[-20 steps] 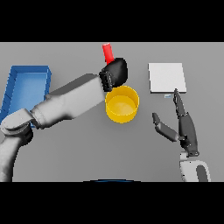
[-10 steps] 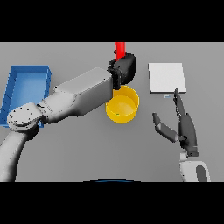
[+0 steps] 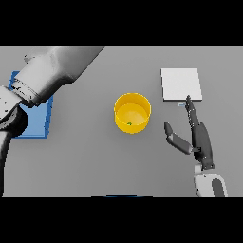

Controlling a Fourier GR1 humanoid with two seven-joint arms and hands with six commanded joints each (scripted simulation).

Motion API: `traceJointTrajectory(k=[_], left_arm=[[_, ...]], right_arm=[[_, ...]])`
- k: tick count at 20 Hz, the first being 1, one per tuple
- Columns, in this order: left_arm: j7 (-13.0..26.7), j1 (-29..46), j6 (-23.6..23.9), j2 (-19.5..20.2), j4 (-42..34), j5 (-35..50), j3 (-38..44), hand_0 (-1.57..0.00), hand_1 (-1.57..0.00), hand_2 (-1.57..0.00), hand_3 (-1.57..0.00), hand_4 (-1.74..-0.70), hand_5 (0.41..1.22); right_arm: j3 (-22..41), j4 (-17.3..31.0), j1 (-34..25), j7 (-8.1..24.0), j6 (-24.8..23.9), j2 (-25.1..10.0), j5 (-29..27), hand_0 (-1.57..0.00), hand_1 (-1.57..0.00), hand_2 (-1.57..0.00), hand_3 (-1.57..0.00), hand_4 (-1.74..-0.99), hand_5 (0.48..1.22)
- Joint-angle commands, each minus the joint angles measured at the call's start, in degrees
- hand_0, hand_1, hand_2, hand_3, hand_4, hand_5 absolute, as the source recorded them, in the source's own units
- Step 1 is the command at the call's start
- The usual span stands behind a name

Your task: Pick up the red beaker and tilt it to pour out 1 green nut into yellow bowl. Pick up the yellow bowl and place it on the metallic measuring scale.

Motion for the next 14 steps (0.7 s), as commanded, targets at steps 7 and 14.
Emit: traceJointTrajectory(k=[7,14], left_arm=[[8.8,0.5,4.8,8.1,13.3,26.8,24.2,-1.57,-1.57,-1.57,-1.39,-1.74,1.221],[14.2,12.3,14.4,15.9,18.2,46.0,35.8,-1.57,-1.57,-1.57,-1.53,-1.74,1.221]], right_arm=[[0.4,1.0,-1.8,1.5,-1.4,0.3,1.7,0.0,0.0,0.0,0.0,-1.129,0.625],[0.0,2.3,-2.1,-1.2,1.5,0.1,-1.9,0.0,0.0,0.0,0.0,-1.126,0.651]])
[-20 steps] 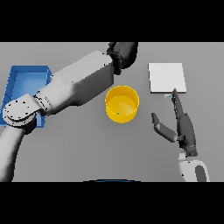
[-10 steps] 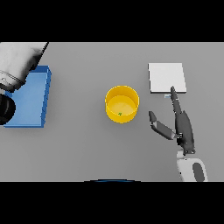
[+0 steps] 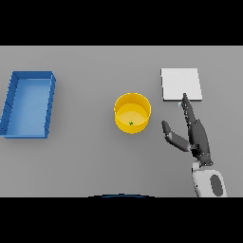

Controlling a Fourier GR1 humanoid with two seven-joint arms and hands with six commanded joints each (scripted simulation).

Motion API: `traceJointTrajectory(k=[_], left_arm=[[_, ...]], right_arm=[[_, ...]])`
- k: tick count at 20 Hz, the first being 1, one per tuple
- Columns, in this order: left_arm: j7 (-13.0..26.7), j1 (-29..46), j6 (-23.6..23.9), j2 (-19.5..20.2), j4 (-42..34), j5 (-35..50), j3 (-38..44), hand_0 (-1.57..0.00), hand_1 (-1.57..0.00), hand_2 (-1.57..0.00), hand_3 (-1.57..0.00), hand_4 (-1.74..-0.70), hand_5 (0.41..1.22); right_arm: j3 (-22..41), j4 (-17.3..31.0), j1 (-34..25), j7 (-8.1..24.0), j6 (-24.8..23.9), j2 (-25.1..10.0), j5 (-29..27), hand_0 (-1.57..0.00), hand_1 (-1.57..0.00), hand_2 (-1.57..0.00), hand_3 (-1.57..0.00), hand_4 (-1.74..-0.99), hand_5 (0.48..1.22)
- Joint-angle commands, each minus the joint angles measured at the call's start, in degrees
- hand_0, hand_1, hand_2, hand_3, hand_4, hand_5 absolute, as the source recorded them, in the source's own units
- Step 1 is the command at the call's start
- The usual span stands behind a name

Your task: Pick up the red beaker and tilt it to pour out 1 green nut into yellow bowl. Pick up the yellow bowl and place it on the metallic measuring scale.

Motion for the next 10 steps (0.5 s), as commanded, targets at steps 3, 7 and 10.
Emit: traceJointTrajectory(k=[3,7,10], left_arm=[[5.3,5.0,3.3,1.2,-0.4,6.4,3.3,-1.57,-1.57,-1.57,-1.55,-1.74,1.221],[8.2,13.0,6.8,2.5,-6.1,13.8,6.1,-1.57,-1.57,-1.57,-1.46,-1.74,1.221],[11.4,20.8,9.8,3.5,-14.7,18.8,6.8,-1.57,-1.57,-1.57,-1.37,-1.74,1.221]], right_arm=[[-0.9,0.4,-0.5,0.8,0.8,-0.8,-1.3,0.0,0.0,0.0,0.0,-1.157,0.666],[0.1,-0.3,-0.1,0.0,0.9,-1.4,0.2,0.0,0.0,0.0,0.0,-1.188,0.696],[0.3,-0.2,-0.4,0.7,0.4,-0.9,0.7,0.0,0.0,0.0,0.0,-1.194,0.703]])
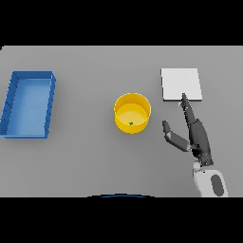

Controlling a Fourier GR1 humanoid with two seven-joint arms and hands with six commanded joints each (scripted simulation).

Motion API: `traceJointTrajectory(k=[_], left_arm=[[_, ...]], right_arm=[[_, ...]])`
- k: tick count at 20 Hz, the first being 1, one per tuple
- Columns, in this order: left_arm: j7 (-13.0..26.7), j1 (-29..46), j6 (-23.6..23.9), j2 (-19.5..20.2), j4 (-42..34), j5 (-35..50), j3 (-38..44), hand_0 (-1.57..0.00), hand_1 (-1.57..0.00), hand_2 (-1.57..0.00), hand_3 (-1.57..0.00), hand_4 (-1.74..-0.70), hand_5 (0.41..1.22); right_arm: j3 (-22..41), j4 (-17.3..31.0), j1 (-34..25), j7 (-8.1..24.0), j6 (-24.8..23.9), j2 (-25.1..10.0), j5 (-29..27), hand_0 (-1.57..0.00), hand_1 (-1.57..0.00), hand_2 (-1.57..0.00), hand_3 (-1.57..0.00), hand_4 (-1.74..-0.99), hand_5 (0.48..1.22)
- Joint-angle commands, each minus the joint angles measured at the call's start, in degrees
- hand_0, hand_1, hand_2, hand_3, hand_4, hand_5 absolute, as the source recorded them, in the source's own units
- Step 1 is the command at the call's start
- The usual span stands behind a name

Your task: Pick up the red beaker and tilt it to pour out 1 green nut into yellow bowl. Pick up the yellow bowl and place it on the metallic measuring scale.

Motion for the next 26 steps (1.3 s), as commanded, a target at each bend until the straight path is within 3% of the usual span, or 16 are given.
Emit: traceJointTrajectory(k=[1,5,9,13,14,16,17,18,20,23,26], left_arm=[[1.7,3.2,1.5,0.8,-4.1,1.3,-0.1,-1.57,-1.57,-1.57,-1.37,-1.74,1.221],[8.5,16.5,7.9,4.4,-22.3,6.5,-0.8,-1.57,-1.57,-1.57,-1.39,-1.74,1.221],[13.6,24.5,13.4,5.9,-33.9,8.9,-3.5,-1.57,-1.57,-1.57,-1.38,-1.74,1.221],[15.4,27.1,13.6,7.9,-37.8,14.7,-7.5,-1.57,-1.57,-1.57,-1.37,-1.73,0.955],[15.4,27.6,12.3,9.0,-39.3,16.0,-9.2,-1.57,-1.57,-1.57,-1.41,-1.66,0.888],[13.4,29.2,9.1,11.5,-43.5,17.0,-10.8,-1.57,-1.54,-1.49,-1.24,-1.31,0.774],[12.1,29.4,7.3,12.3,-45.1,17.3,-11.6,-1.5,-1.38,-1.31,-1.1,-1.15,0.74],[10.0,30.1,4.5,13.0,-46.5,18.9,-11.1,-1.25,-1.1,-1.05,-0.88,-1.03,0.714],[9.4,31.2,0.9,14.1,-47.3,20.8,-10.7,-0.8,-0.71,-0.67,-0.57,-0.87,0.682],[10.9,30.3,-1.2,15.2,-47.2,18.3,-13.0,-0.41,-0.36,-0.34,-0.29,-0.76,0.651],[9.3,29.5,-0.7,13.8,-43.8,16.5,-13.4,-0.21,-0.18,-0.18,-0.15,-0.73,0.647]], right_arm=[[-0.1,0.9,-0.3,0.2,0.1,-0.2,0.1,0.0,0.0,0.0,0.0,-1.199,0.707],[-0.3,1.4,0.4,-1.2,0.1,-0.5,0.2,0.0,0.0,0.0,0.0,-1.202,0.699],[-0.1,0.2,0.0,-0.3,-0.1,-0.1,0.1,0.0,0.0,0.0,0.0,-1.186,0.687],[-0.3,1.2,-0.7,0.4,-0.1,0.0,-0.1,0.0,0.0,0.0,0.0,-1.168,0.679],[-0.6,1.2,-0.5,-0.3,-0.2,-0.2,-0.3,0.0,0.0,0.0,0.0,-1.165,0.678],[-0.2,0.7,-0.7,0.3,-0.5,-0.1,0.3,0.0,0.0,0.0,0.0,-1.163,0.671],[0.0,0.9,-0.3,0.2,-0.3,0.0,0.4,0.0,0.0,0.0,0.0,-1.159,0.669],[-0.1,1.0,-0.2,-0.2,-0.3,-0.3,0.6,0.0,0.0,0.0,0.0,-1.161,0.669],[-0.5,1.3,-0.6,-0.1,0.0,-0.3,-0.4,0.0,0.0,0.0,0.0,-1.156,0.673],[-0.2,0.5,0.1,-1.6,0.6,-0.7,-0.6,0.0,0.0,0.0,0.0,-1.145,0.685],[-0.1,0.8,-0.4,0.0,0.1,-0.6,0.2,0.0,0.0,0.0,0.0,-1.16,0.688]])
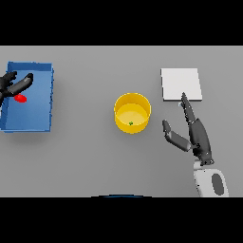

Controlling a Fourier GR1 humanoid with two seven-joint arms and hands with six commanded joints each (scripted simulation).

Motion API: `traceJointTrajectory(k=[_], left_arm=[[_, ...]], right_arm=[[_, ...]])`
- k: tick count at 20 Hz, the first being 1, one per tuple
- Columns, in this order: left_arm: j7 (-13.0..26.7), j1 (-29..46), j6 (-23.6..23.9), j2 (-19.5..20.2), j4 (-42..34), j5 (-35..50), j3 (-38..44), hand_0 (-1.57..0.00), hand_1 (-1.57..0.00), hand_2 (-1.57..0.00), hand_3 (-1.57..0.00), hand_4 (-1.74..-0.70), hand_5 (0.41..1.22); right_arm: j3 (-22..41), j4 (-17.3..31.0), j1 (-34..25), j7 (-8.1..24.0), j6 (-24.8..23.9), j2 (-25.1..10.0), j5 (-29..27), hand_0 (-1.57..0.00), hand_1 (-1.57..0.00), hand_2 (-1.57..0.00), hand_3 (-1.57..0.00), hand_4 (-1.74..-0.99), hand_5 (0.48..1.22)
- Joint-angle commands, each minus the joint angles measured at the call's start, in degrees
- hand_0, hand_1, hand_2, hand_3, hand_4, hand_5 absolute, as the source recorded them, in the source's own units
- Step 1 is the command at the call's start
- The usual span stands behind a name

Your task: Pick up the red beaker and tilt it to pour out 1 green nut into yellow bowl. Pick up the yellow bowl and place it on the metallic measuring scale.

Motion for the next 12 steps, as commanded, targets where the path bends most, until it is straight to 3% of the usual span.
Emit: traceJointTrajectory(k=[1,3,6,7,10,12], left_arm=[[-0.8,0.1,1.0,-0.3,-0.4,-0.3,-0.1,-0.17,-0.15,-0.14,-0.12,-0.72,0.647],[-0.4,-0.7,2.1,-0.8,0.4,-1.2,-0.3,-0.11,-0.09,-0.09,-0.08,-0.71,0.647],[-3.5,0.3,4.4,-0.7,-0.6,-1.3,0.6,-0.05,-0.05,-0.05,-0.04,-0.71,0.663],[-4.4,0.1,4.5,-0.8,-0.3,-1.1,1.0,-0.04,-0.04,-0.04,-0.03,-0.71,0.674],[-4.2,-0.1,5.4,-0.8,-0.6,-1.6,0.8,-0.02,-0.02,-0.02,-0.01,-0.71,0.689],[-4.9,-0.2,5.2,-0.8,-1.0,-1.0,1.2,-0.01,-0.01,-0.01,-0.01,-0.72,0.676]], right_arm=[[0.1,-0.1,0.0,0.2,-0.1,0.0,0.2,0.0,0.0,0.0,0.0,-1.164,0.688],[0.1,-0.2,0.3,0.1,0.0,-0.1,0.2,0.0,0.0,0.0,0.0,-1.176,0.688],[1.1,-1.2,-0.6,3.1,-1.2,-1.0,3.6,0.0,0.0,0.0,0.0,-1.163,0.677],[1.8,-1.3,-0.4,2.3,-0.2,-1.6,4.1,0.0,0.0,0.0,0.0,-1.146,0.691],[4.6,0.1,-3.6,1.2,4.1,-5.6,7.3,0.0,0.0,0.0,0.0,-1.153,0.728],[6.6,0.4,-7.1,2.9,6.9,-10.4,11.9,0.0,0.0,0.0,0.0,-1.19,0.716]])
